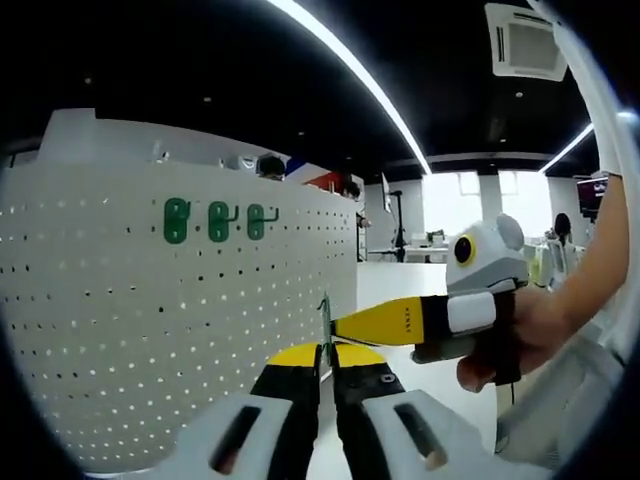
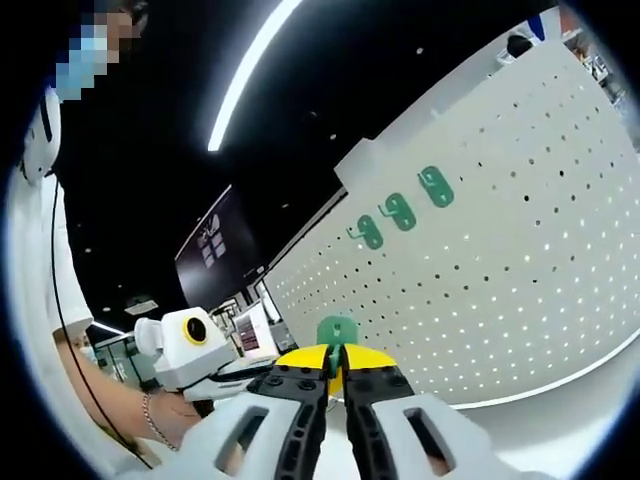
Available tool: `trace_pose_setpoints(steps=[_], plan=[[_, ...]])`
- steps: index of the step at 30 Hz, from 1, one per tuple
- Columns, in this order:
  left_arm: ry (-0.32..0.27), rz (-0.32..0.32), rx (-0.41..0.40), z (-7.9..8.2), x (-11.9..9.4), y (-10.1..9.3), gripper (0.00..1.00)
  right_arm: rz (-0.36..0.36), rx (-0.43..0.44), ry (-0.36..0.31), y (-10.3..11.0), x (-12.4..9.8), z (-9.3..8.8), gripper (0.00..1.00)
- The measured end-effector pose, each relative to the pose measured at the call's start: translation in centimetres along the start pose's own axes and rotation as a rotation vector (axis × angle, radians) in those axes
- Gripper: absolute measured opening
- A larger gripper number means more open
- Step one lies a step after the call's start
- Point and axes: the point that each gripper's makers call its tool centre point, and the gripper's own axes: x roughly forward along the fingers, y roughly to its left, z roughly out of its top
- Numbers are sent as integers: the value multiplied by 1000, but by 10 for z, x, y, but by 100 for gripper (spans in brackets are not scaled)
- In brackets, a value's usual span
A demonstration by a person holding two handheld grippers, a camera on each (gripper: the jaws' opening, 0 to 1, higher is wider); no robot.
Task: Insert the hook assembly into the mounting plate slot until the hook locks in place.
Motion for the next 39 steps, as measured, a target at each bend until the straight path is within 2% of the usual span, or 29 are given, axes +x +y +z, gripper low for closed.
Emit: trace_pose_setpoints(steps=[15,39], plan=[[8,13,2,-3,-1,-1,4,-33,-3,20,0,-1,-3,1],[15,20,-2,-5,-4,0,4,-37,17,37,0,-1,-7,1]])
